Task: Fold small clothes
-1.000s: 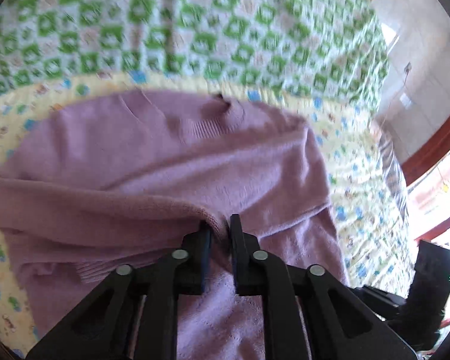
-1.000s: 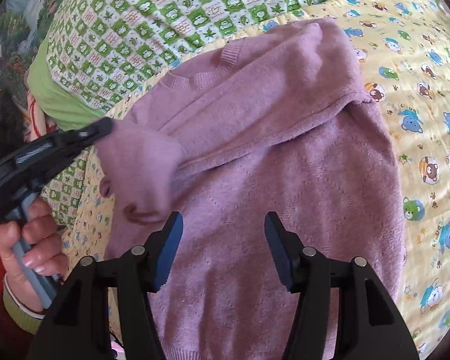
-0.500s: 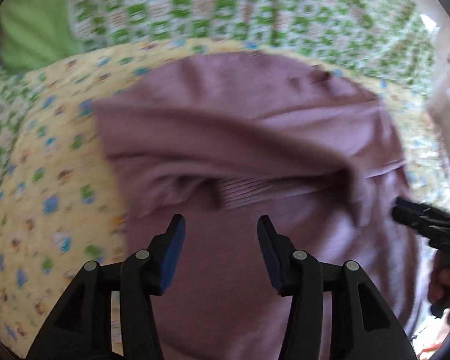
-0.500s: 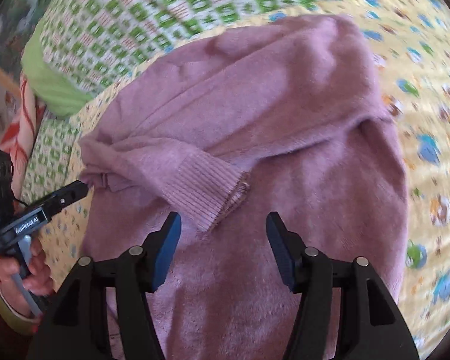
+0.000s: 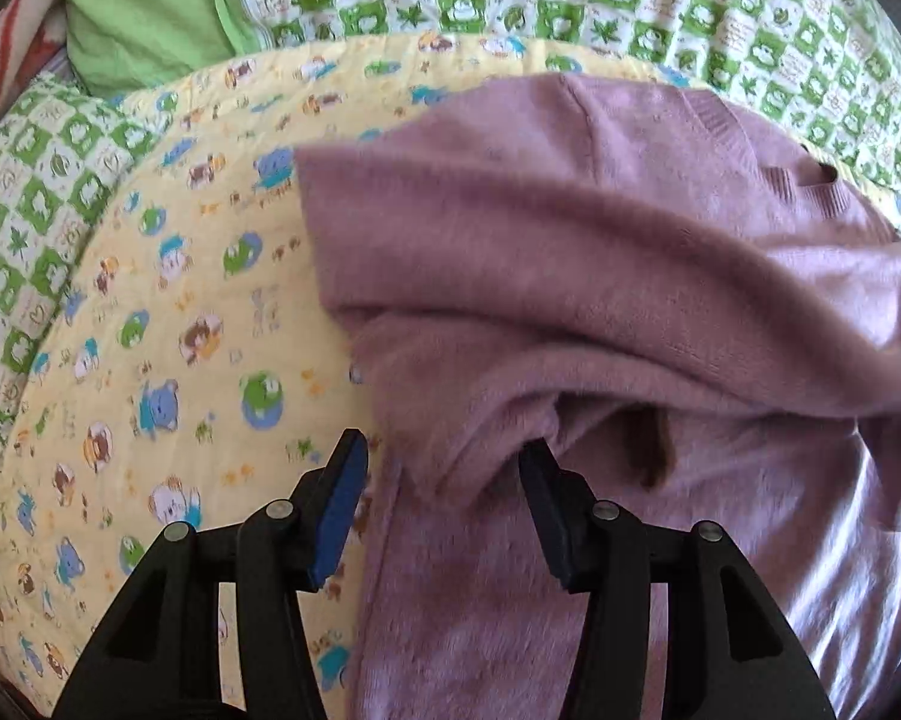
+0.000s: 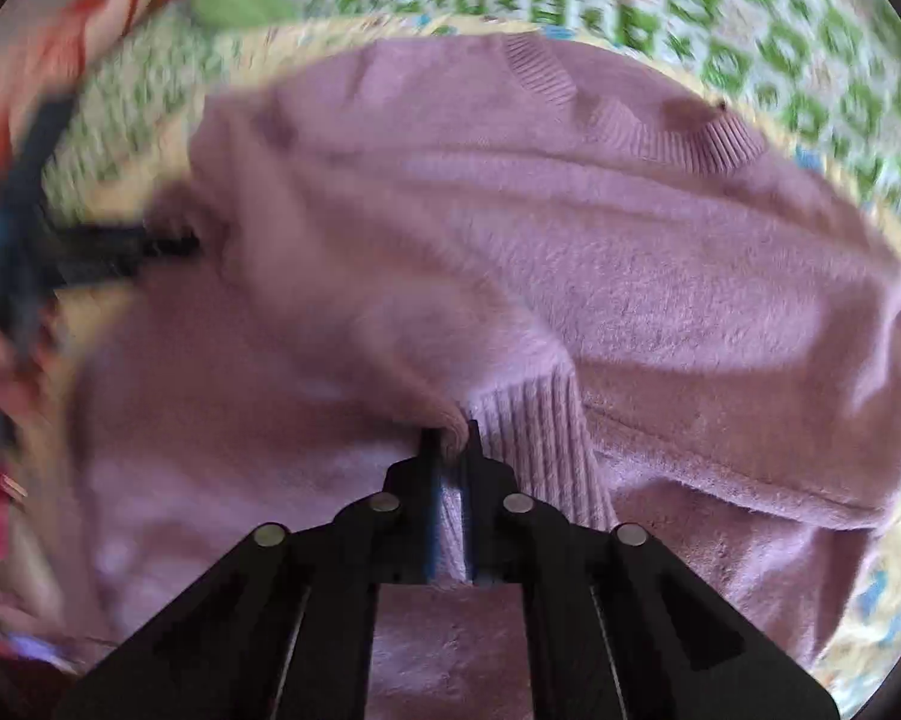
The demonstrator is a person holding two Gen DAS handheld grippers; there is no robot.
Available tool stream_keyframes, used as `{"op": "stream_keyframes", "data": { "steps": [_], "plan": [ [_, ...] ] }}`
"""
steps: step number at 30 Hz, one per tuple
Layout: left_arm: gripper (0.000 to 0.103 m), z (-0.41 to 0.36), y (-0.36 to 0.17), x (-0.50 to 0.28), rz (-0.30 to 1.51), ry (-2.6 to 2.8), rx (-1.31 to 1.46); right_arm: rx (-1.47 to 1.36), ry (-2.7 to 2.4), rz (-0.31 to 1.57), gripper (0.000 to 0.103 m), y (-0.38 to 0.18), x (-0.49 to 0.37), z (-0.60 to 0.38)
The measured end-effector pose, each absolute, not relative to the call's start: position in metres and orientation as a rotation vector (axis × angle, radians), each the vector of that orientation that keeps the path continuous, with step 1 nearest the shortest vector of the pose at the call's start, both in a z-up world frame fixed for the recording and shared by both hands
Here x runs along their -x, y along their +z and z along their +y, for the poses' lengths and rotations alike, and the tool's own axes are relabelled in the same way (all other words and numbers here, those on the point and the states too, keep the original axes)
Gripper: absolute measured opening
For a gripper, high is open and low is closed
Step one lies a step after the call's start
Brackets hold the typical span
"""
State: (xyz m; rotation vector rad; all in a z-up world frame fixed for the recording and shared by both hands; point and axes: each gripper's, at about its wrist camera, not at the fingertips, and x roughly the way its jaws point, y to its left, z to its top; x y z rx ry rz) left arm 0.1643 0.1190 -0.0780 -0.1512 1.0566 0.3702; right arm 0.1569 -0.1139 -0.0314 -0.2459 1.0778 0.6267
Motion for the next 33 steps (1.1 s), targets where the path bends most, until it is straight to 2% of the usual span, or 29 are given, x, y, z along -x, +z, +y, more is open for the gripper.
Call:
{"op": "stream_keyframes", "data": {
  "steps": [5, 8, 10, 17, 24, 27, 29, 33],
  "plan": [
    [0.054, 0.124, -0.071, -0.186, 1.015, 0.449, 0.169, -0.37, 0.793, 1.014, 0.005, 0.07, -0.203, -0.193],
    [0.055, 0.126, -0.071, -0.194, 1.007, 0.493, 0.173, -0.45, 0.765, 0.941, 0.005, 0.103, -0.218, -0.234],
    [0.055, 0.128, -0.074, -0.196, 1.018, 0.519, 0.183, -0.421, 0.662, 0.954, 0.005, 0.096, -0.228, -0.256],
    [0.054, 0.151, -0.073, -0.186, 0.97, 0.597, 0.316, -0.461, 0.522, 1.157, 0.005, 0.012, -0.237, -0.287],
    [0.053, 0.154, -0.078, -0.18, 0.975, 0.619, 0.38, -0.402, 0.47, 1.076, 0.005, 0.022, -0.241, -0.29],
    [0.053, 0.154, -0.077, -0.181, 0.973, 0.615, 0.384, -0.305, 0.376, 1.111, 0.005, 0.008, -0.249, -0.298],
    [0.053, 0.155, -0.077, -0.181, 0.977, 0.618, 0.383, -0.316, 0.314, 1.151, 0.0, -0.008, -0.255, -0.312],
    [0.053, 0.158, -0.08, -0.18, 0.993, 0.611, 0.417, -0.347, 0.259, 1.12, 0.0, -0.011, -0.258, -0.333]
  ]
}}
